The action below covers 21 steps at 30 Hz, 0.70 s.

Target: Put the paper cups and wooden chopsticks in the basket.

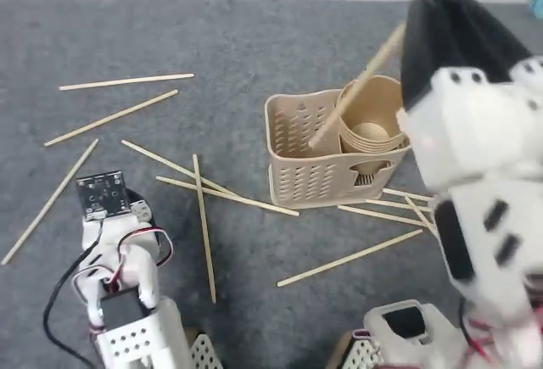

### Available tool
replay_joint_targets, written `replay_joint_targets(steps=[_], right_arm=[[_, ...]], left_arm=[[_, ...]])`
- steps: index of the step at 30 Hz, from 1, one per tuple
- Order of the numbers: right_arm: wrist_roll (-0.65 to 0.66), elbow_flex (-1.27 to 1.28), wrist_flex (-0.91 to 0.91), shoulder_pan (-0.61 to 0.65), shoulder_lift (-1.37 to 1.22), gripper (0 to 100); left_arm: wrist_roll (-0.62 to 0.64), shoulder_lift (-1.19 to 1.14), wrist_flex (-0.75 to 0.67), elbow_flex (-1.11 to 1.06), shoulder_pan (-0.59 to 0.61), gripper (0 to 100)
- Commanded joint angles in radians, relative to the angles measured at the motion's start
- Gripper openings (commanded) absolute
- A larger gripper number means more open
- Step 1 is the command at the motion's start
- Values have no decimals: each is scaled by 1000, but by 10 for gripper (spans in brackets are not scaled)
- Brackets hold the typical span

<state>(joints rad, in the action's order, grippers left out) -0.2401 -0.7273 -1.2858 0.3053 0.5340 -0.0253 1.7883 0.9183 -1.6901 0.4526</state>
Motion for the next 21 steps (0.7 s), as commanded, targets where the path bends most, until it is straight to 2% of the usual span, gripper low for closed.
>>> replay_joint_targets(steps=[1, 6, 11, 21], right_arm=[[-12, 0, 59, 19, -90, 8], [-78, 0, 79, 13, -173, 8], [-83, 63, 59, 13, -220, 8], [-5, 273, 76, 12, -220, 8]], left_arm=[[-6, -8, 5, 4, 8, 13], [-6, -8, 5, 4, 8, 13], [-6, -8, 5, 4, 8, 13], [-6, -8, 6, 4, 8, 13]])
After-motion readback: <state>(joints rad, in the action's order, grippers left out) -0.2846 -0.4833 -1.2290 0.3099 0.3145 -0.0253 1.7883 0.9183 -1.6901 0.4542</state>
